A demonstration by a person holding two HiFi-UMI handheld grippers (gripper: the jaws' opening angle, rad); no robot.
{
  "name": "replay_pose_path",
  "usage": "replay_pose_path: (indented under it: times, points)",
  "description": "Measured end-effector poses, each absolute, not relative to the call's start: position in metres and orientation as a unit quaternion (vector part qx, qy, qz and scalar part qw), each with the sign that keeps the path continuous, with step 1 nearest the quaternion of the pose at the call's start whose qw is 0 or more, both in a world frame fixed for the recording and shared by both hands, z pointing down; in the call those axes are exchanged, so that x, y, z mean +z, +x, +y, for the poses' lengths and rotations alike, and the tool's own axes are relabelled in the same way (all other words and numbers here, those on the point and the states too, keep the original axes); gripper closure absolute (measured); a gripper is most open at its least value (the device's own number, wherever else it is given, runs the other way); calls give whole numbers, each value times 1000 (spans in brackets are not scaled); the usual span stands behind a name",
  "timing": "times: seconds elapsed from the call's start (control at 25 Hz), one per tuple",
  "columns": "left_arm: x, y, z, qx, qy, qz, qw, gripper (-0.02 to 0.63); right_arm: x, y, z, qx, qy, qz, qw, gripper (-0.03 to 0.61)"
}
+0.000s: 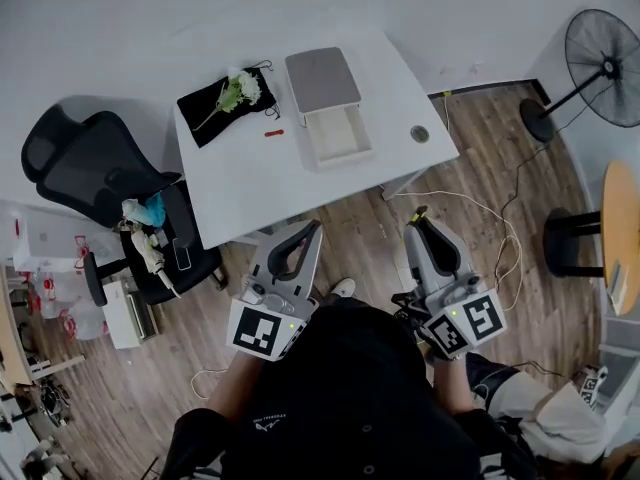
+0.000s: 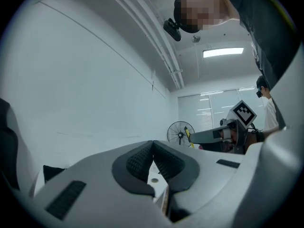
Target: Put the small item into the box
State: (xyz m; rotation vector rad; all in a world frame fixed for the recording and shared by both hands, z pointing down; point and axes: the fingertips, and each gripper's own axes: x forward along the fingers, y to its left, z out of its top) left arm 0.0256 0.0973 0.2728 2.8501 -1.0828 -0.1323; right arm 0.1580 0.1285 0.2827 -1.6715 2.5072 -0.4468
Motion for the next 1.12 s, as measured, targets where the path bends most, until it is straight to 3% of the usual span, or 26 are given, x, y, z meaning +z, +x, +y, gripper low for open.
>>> replay_pose_path:
  times: [1.12]
  points:
    - [294,63,-129,-63,941,-327,58,609,305,193,-87,-155,-575,804,6,511]
